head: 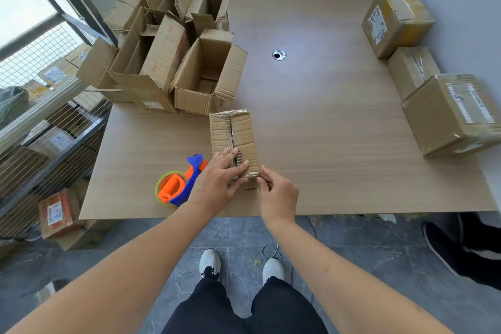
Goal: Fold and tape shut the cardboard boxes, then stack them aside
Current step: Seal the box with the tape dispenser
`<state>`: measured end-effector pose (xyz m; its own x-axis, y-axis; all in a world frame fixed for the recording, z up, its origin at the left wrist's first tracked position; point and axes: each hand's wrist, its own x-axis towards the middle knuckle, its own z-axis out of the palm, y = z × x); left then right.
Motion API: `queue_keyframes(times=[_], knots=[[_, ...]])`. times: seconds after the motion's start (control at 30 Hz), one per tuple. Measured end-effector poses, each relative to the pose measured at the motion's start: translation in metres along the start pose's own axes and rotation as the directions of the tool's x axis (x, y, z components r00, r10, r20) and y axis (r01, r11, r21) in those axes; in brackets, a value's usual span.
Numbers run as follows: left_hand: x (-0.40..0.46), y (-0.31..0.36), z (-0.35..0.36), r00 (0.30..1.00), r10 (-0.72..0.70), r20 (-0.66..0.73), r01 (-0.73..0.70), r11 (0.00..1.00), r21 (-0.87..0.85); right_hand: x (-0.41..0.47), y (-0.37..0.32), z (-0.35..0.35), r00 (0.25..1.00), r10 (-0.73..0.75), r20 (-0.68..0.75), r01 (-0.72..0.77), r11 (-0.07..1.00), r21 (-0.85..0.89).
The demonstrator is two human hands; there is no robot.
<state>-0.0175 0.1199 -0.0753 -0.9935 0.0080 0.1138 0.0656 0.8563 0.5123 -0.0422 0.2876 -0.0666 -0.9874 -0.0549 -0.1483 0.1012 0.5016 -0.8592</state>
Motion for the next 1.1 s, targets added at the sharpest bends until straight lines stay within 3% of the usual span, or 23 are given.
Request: queue_keyframes(times=[0.17,0.3,0.6,0.73,0.83,0.93,1.0,1.1], knots=[[0.003,0.007,0.0,1.0,-0.018,-0.001,0.018,1.0,-0.012,0.006,-0.002,0.001,0.998,-0.029,0.046,0.037,0.984,-0.174],[0.004,0.013,-0.002,0.998,-0.039,0.042,0.04,0.999,-0.03,0.006,-0.005,-0.004,0.996,-0.035,0.079,0.049,0.982,-0.184],[0.015,0.035,-0.021,0.947,-0.04,0.318,0.065,0.996,-0.069,0.029,-0.012,-0.032,0.982,0.178,0.065,-0.164,0.97,-0.177],[0.028,0.04,-0.031,0.94,-0.027,0.339,0.031,1.0,-0.005,0.041,-0.016,-0.046,0.968,0.25,0.016,-0.244,0.956,-0.161],[0.036,0.04,-0.035,0.963,-0.024,0.269,-0.004,0.995,0.101,0.05,-0.017,-0.055,0.973,0.218,0.072,-0.194,0.95,-0.244],[0.039,0.032,-0.037,0.932,-0.191,0.308,0.119,0.964,0.237,0.058,-0.015,-0.058,0.973,0.214,0.088,-0.182,0.944,-0.277],[0.037,0.029,-0.036,0.903,-0.265,0.339,0.204,0.957,0.206,0.06,-0.015,-0.055,0.972,0.232,0.029,-0.215,0.935,-0.282],[0.029,0.033,-0.031,0.911,-0.284,0.298,0.259,0.958,0.121,0.061,-0.02,-0.046,0.97,0.242,0.014,-0.225,0.92,-0.321]])
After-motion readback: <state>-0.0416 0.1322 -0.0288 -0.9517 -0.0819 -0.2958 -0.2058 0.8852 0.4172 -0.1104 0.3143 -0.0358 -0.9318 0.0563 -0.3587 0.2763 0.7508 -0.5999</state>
